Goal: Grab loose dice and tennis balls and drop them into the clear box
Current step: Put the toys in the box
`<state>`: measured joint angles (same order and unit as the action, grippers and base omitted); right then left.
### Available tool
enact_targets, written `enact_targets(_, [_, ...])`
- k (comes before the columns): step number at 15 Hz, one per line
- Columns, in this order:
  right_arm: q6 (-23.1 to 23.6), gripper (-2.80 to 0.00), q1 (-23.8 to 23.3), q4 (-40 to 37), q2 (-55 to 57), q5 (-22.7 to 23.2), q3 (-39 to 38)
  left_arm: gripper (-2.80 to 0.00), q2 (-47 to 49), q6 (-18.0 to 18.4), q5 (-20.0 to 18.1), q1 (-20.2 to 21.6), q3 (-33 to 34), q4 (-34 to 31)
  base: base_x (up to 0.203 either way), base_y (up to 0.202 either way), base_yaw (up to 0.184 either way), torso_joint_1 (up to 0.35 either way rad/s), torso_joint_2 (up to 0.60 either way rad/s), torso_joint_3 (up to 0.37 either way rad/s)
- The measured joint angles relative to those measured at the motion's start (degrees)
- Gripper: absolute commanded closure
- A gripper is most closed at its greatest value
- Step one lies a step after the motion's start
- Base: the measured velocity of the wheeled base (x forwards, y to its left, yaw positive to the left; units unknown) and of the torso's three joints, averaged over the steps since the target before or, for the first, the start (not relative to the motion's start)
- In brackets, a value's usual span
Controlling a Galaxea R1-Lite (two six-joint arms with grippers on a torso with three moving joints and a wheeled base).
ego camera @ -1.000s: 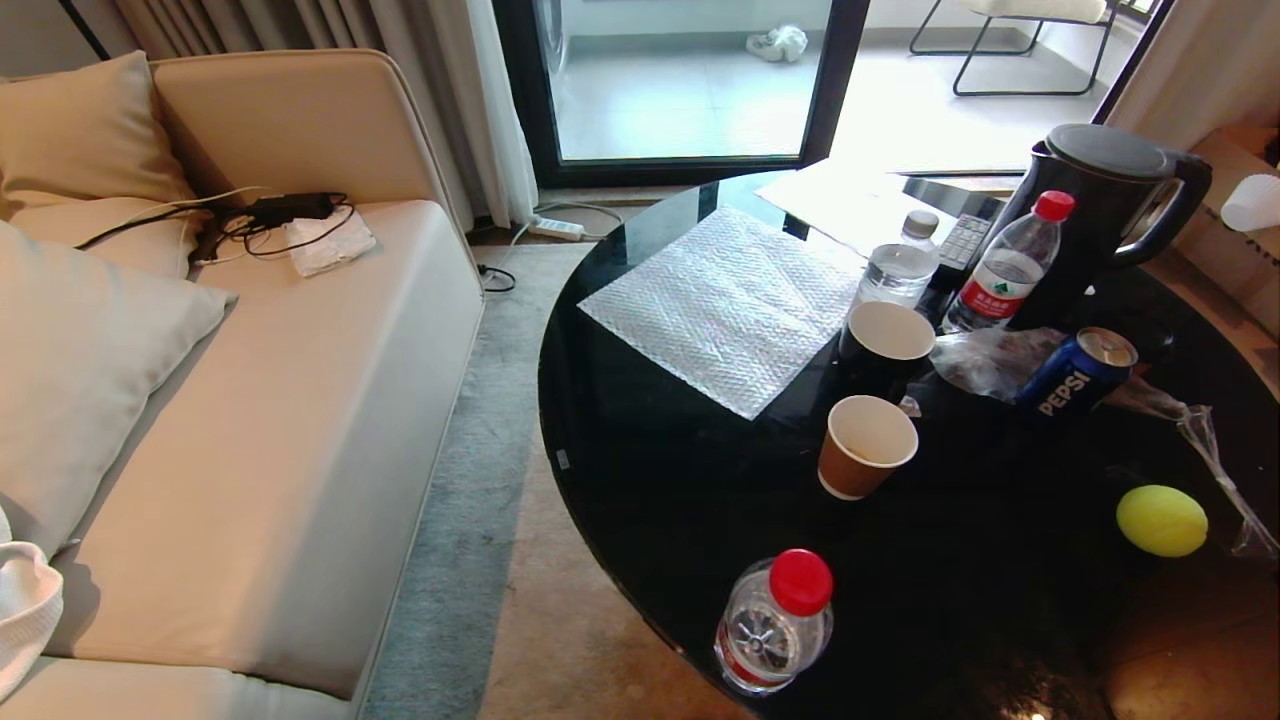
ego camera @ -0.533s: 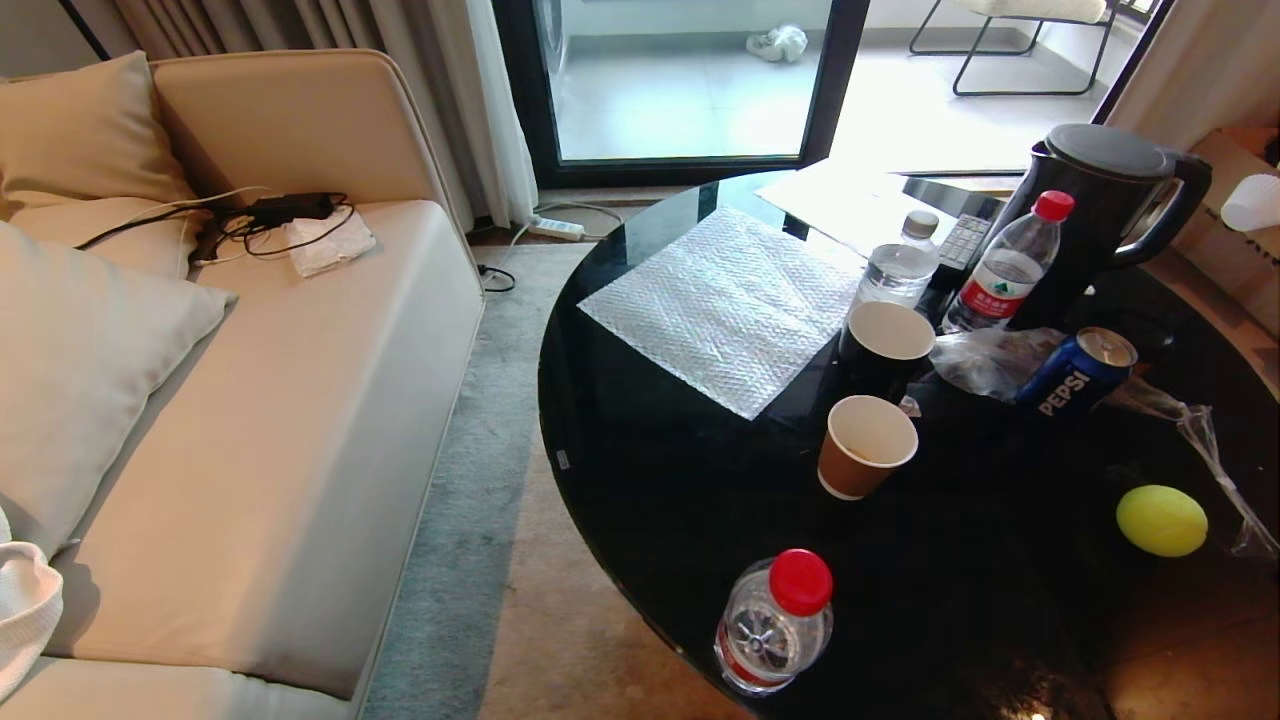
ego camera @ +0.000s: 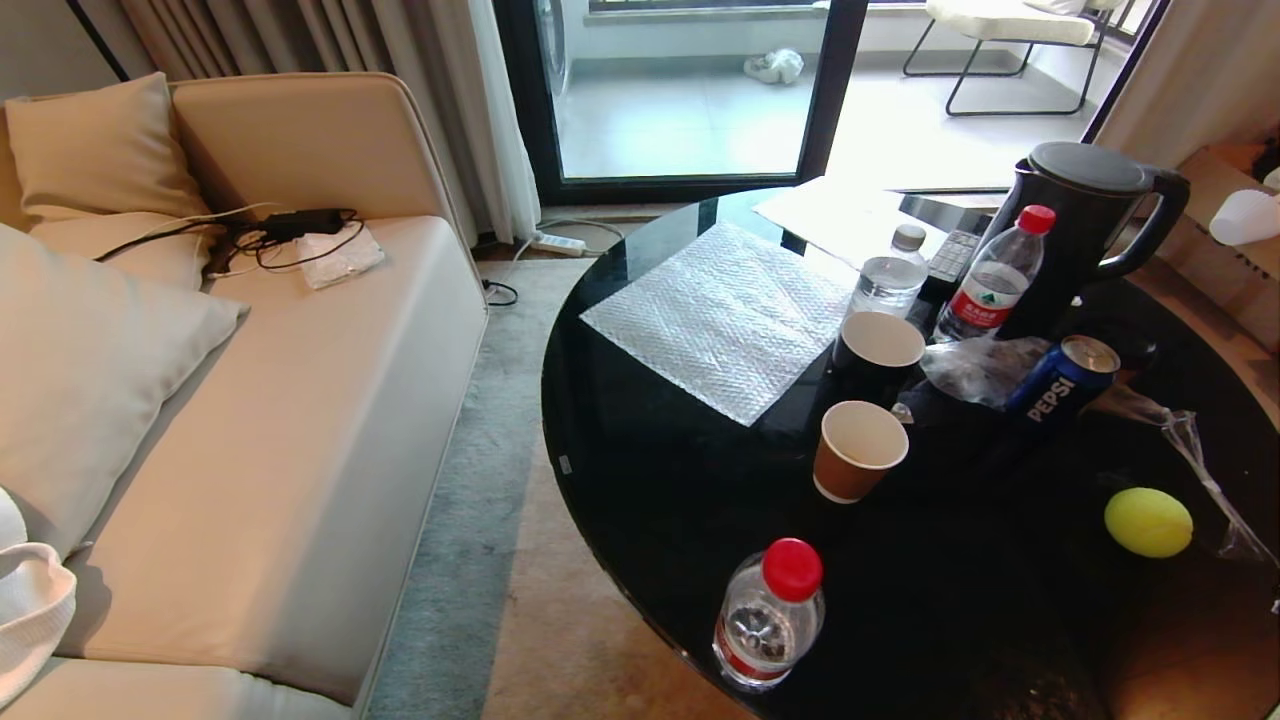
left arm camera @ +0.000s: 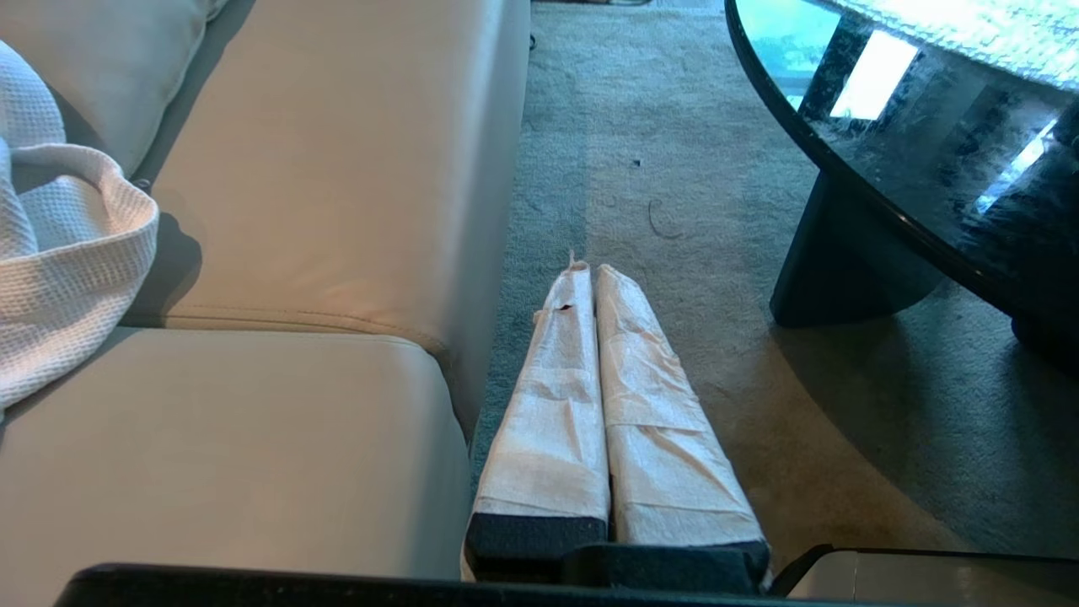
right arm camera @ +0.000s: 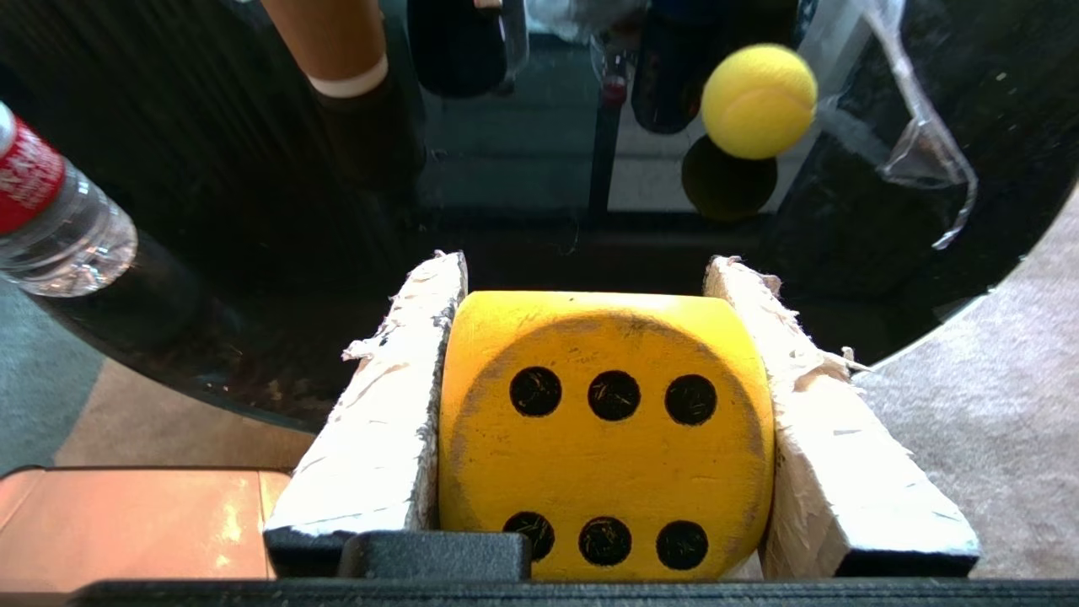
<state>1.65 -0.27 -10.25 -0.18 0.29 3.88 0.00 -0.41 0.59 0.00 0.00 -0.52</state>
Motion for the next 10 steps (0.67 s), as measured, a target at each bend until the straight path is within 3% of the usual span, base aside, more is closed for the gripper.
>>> enact_targets(10, [0.0,0.00,0.0,0.0,0.0,0.0,0.0,0.00,0.0,0.0,0.0,0.0,0.0,0.0,0.000,0.000,0.000,0.003,0.00,0.198])
